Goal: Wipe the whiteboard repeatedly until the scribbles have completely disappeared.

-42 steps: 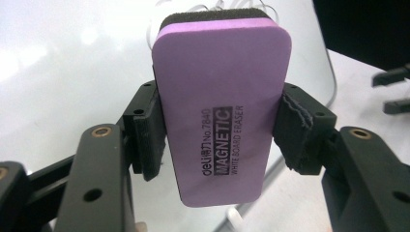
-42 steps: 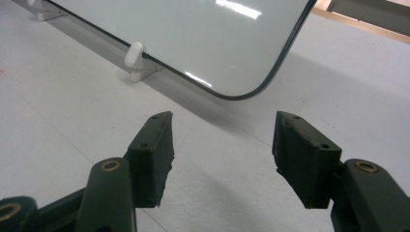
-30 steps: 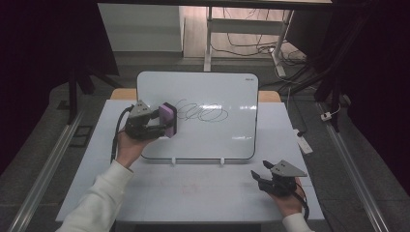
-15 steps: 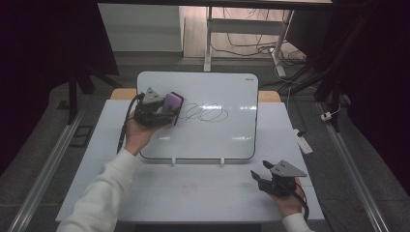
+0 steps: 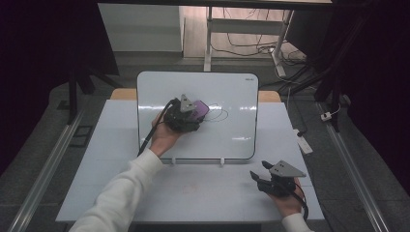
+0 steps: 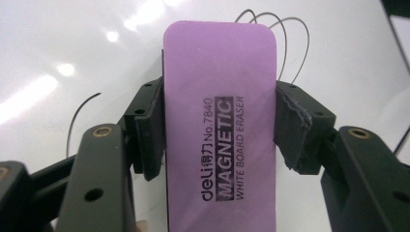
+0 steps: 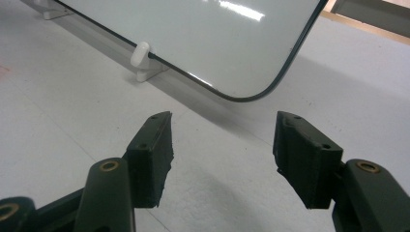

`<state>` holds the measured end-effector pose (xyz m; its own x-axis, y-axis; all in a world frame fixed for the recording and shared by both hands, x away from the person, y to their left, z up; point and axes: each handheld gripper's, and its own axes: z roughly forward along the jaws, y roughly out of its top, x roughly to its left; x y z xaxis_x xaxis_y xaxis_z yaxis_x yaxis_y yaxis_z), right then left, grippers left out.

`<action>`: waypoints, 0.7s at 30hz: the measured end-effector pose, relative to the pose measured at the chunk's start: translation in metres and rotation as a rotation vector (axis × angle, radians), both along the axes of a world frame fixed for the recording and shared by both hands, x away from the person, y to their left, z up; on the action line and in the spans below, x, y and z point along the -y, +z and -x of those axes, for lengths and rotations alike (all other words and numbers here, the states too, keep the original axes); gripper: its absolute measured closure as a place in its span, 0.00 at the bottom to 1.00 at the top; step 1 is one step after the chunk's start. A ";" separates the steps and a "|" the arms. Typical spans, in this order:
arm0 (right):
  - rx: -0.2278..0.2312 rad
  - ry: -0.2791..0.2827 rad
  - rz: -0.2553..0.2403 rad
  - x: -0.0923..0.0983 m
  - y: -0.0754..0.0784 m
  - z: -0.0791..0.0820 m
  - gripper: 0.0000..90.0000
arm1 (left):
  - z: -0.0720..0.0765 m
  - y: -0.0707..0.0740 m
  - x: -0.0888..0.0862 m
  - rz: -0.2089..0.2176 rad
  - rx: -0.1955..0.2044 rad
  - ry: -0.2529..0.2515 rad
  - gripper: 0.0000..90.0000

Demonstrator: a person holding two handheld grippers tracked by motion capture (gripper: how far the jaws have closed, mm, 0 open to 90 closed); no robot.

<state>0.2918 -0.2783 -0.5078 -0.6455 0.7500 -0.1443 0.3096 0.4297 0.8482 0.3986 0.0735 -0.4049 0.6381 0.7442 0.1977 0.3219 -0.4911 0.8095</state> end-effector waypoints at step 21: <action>0.001 -0.012 -0.006 0.002 0.001 0.000 0.42 | -0.001 -0.001 -0.008 -0.034 0.063 0.070 0.46</action>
<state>0.2921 -0.2807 -0.5072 -0.6363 0.7585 -0.1407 0.3138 0.4211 0.8510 0.3991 0.0811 -0.4058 0.5705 0.7785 0.2617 0.3055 -0.4969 0.8122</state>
